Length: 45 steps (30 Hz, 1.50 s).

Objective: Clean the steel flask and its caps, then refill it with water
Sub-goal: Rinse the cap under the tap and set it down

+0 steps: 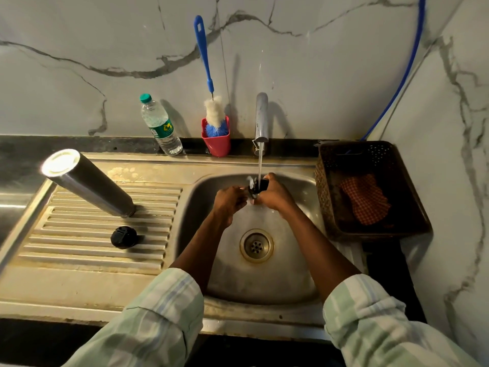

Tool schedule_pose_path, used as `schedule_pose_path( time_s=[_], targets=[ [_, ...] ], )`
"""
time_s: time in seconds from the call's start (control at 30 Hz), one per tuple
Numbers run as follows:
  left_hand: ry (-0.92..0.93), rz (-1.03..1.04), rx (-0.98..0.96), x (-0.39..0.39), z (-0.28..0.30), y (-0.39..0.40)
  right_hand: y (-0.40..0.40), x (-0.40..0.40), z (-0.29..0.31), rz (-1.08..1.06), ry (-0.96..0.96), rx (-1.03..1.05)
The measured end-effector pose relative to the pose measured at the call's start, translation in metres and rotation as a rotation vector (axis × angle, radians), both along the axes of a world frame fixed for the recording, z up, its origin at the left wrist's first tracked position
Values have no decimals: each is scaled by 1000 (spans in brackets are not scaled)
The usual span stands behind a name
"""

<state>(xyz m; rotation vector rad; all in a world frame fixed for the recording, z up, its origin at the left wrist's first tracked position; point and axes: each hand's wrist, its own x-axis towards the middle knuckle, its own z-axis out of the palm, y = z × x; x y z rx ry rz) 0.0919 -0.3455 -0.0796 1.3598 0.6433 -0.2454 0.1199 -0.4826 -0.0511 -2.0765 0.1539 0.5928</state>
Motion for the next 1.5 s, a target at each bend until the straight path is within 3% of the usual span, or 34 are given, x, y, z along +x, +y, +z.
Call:
schedule_pose_path(
  time_s=[0.4,0.6,0.73,0.93,1.0,1.2,1.5],
  targets=[
    [1,20,-10,0,3,5,-6,5,4,-74,237,263],
    [-45,-44,-45,6,6,0,-3,-2,-7,-435,661,635],
    [-97,-86,-28,8,11,-1,-4,-4,-15,-592,771,845],
    [-189,-182,268,25,23,-5,-3,-6,-16,-669,722,989],
    [-219,-237,264,38,38,-5,-4,-6,-14,-646,658,983],
    [-232,-397,336,72,68,-16,-7,-11,-13,-457,449,616],
    [-246,-633,604,74,75,-8,-6,-16,-21,-398,69,353]
  ],
)
